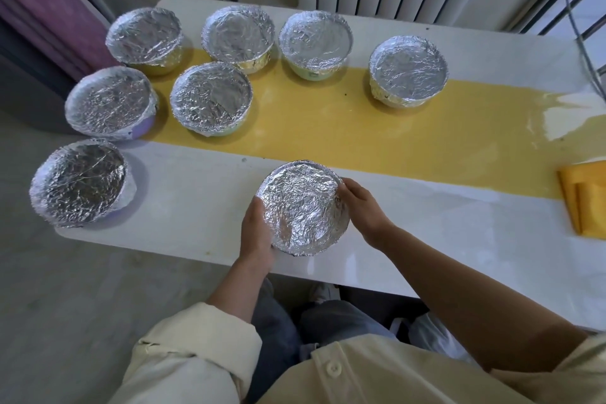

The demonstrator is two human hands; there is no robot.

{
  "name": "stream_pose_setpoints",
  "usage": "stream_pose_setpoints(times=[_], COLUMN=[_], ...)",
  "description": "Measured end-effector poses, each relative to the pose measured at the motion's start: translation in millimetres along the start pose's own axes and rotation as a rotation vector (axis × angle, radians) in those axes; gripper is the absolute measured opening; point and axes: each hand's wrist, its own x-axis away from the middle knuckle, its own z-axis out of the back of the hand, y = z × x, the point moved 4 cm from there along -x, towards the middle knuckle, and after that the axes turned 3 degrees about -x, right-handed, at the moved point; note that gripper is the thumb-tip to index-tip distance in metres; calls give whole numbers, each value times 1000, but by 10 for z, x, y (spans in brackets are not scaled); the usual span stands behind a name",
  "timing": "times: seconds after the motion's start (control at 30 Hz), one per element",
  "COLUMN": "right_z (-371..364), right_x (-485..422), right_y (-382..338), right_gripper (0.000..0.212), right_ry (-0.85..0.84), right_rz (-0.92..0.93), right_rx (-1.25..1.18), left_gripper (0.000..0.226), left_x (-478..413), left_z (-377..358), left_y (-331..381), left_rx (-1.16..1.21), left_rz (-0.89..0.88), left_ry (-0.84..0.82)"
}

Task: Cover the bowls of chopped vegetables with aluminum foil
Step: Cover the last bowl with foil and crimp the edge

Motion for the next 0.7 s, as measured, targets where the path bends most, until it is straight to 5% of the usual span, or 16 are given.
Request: stream_pose_setpoints(times=[0.2,0.37,0.57,0.63,0.7], right_z=[-5,36,74,103,107], right_x=[-10,-35,-5,-18,-23], right_y=[24,-14,-25,-16,-8], right_gripper=[30,27,30,30,30], right_ry=[12,11,194,267,334], right_rz=[9,-13,65,51,24], right_rx=[-1,37,84,47,-2], left_gripper=[71,49,68,70,49], left_x=[-150,-8,-134,-75,88], left_z=[33,-1,-106,-133,-226], left_y=[-128,119,207,166,112], left_rx=[-13,-81,-221,-197,-118], left_rz=[-15,12,-46,21,154], left_ry=[-38,-67,-21,67,25])
